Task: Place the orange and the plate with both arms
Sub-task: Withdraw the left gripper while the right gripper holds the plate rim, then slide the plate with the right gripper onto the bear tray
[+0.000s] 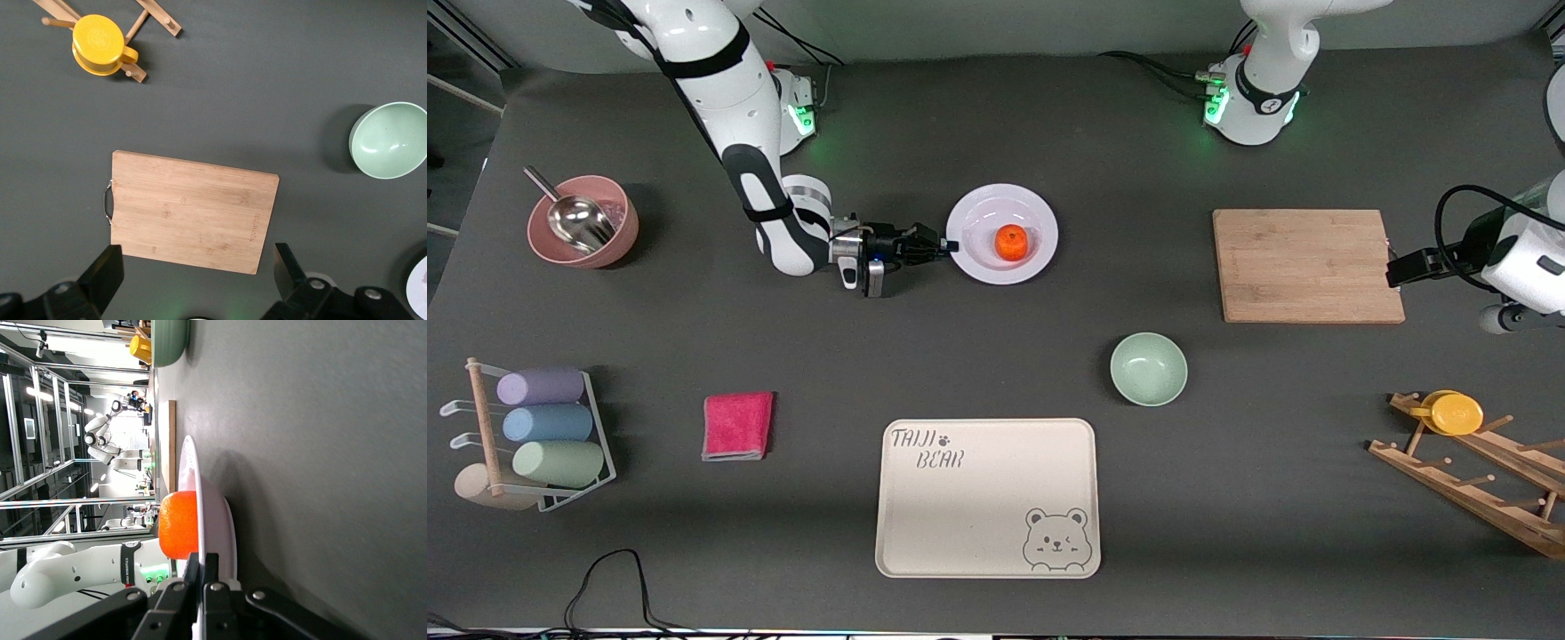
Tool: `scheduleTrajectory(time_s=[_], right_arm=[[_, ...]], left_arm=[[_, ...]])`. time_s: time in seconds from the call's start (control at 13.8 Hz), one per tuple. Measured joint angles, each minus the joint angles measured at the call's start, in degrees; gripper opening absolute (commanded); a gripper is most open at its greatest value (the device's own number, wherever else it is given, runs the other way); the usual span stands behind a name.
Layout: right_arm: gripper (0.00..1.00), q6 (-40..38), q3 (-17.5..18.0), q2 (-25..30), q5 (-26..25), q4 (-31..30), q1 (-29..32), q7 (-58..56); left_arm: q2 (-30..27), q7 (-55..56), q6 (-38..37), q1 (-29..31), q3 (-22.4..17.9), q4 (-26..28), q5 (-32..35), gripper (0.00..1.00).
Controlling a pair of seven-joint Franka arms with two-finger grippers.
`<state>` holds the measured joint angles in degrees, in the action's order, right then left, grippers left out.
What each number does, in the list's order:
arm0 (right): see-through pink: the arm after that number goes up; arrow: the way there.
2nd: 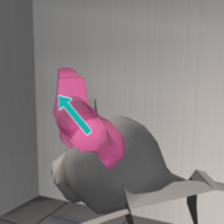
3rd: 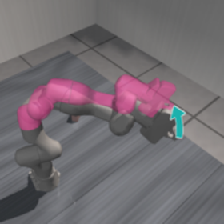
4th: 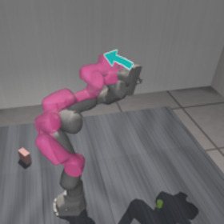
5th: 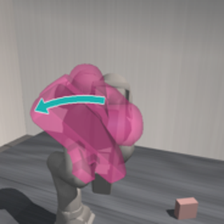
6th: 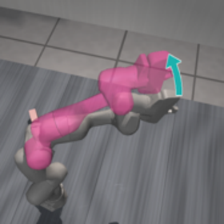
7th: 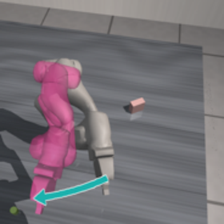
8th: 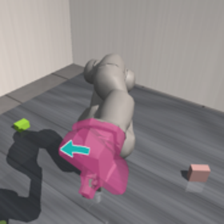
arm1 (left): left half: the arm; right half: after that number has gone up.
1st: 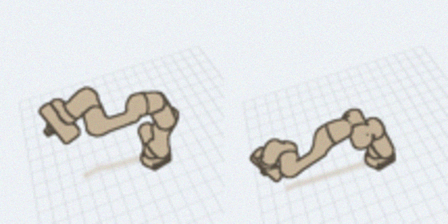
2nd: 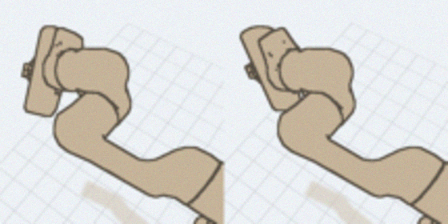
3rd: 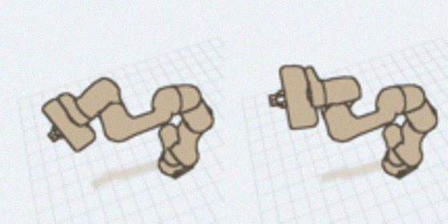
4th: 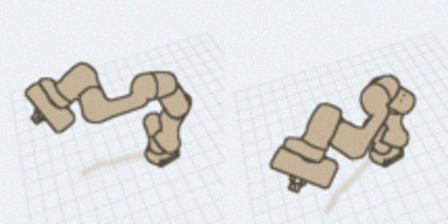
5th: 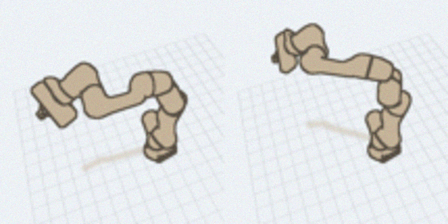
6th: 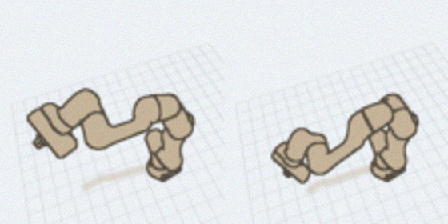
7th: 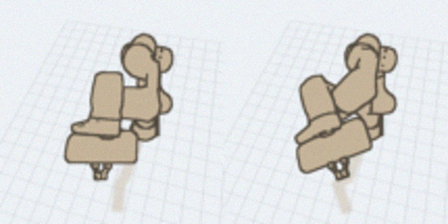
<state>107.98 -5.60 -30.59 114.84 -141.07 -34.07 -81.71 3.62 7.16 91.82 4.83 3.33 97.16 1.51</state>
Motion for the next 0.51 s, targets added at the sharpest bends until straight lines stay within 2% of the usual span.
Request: scheduleTrajectory(time_s=[0.29, 0.36, 0.51], right_arm=[[0.00, 0.09, -0.09, 3.21, -0.58, 0.96, 1.12, 3.06], [0.00, 0.09, -0.10, 4.50, -2.07, 0.99, 1.56, 4.27], [0.00, 0.09, -0.11, 8.57, -8.41, 1.19, 3.52, 9.37]], left_arm=[[0.01, -0.01, -0.19, -0.01, 0.53, 0.00, 0.53, 1.00], [0.02, -0.01, -0.28, -0.16, 0.75, 0.01, 1.06, 1.00], [0.02, -0.01, -0.53, -0.33, 0.99, 0.02, 2.18, 1.00]])
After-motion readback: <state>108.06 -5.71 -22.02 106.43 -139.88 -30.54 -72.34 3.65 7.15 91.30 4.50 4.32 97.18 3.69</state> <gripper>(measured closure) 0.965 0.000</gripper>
